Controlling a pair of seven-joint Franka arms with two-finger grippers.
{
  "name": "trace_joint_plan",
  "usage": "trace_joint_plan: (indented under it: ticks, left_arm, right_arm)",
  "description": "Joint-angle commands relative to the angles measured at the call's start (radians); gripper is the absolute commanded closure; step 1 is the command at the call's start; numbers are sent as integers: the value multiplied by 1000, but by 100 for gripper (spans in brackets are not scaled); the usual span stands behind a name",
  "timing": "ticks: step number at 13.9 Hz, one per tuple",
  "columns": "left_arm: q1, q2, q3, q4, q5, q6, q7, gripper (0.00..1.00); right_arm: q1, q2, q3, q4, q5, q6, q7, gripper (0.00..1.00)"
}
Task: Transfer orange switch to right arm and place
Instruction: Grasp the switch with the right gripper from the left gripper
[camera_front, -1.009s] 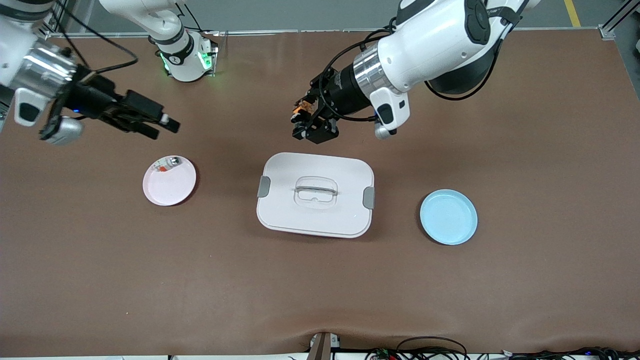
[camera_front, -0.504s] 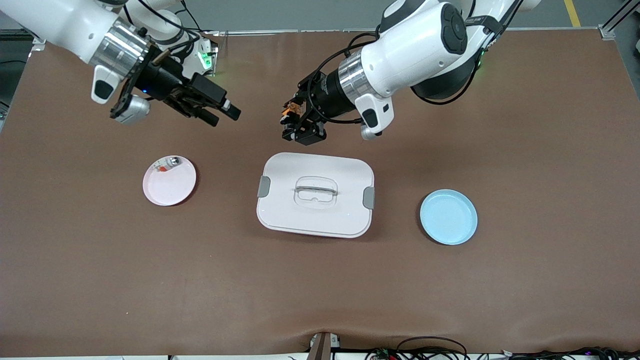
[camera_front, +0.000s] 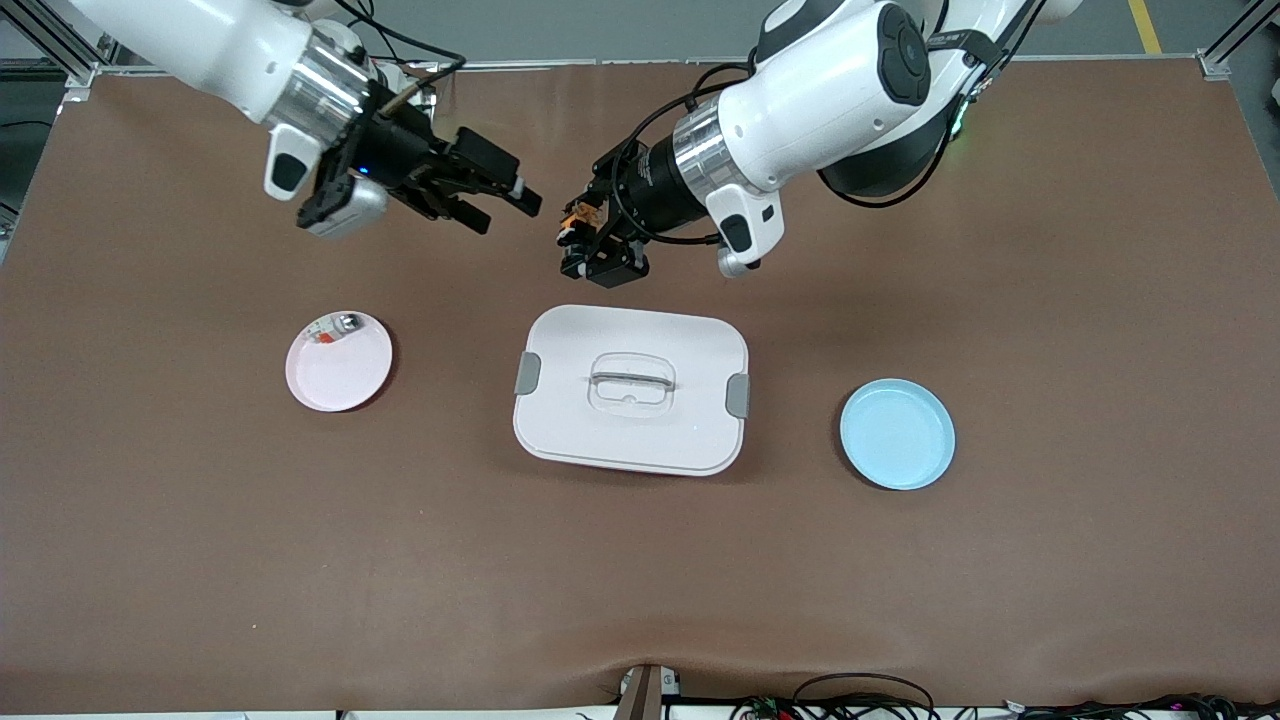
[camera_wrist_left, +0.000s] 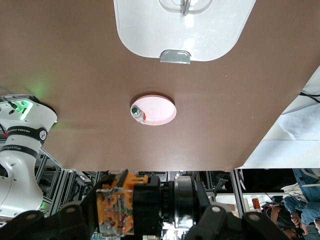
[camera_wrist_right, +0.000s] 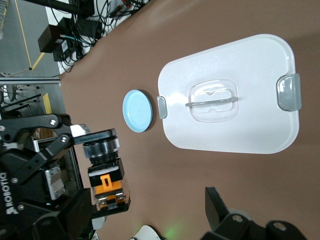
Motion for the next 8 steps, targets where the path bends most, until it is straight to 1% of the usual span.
trace_joint_plan:
  ticks: [1,4,8]
  left_arm:
    - [-5,-2,-3,10,-3,9,-19,73]
    - [-4,-3,-1,10,-3,10,-17,73]
    - [-4,-5,-1,10,-3,10,-17,73]
  right_arm:
    - [18,30,-11,29,12,-1,6,0]
    - [28,37,-11,34,20,4,30,0]
    - [56,82,-11,87,20,7,128,0]
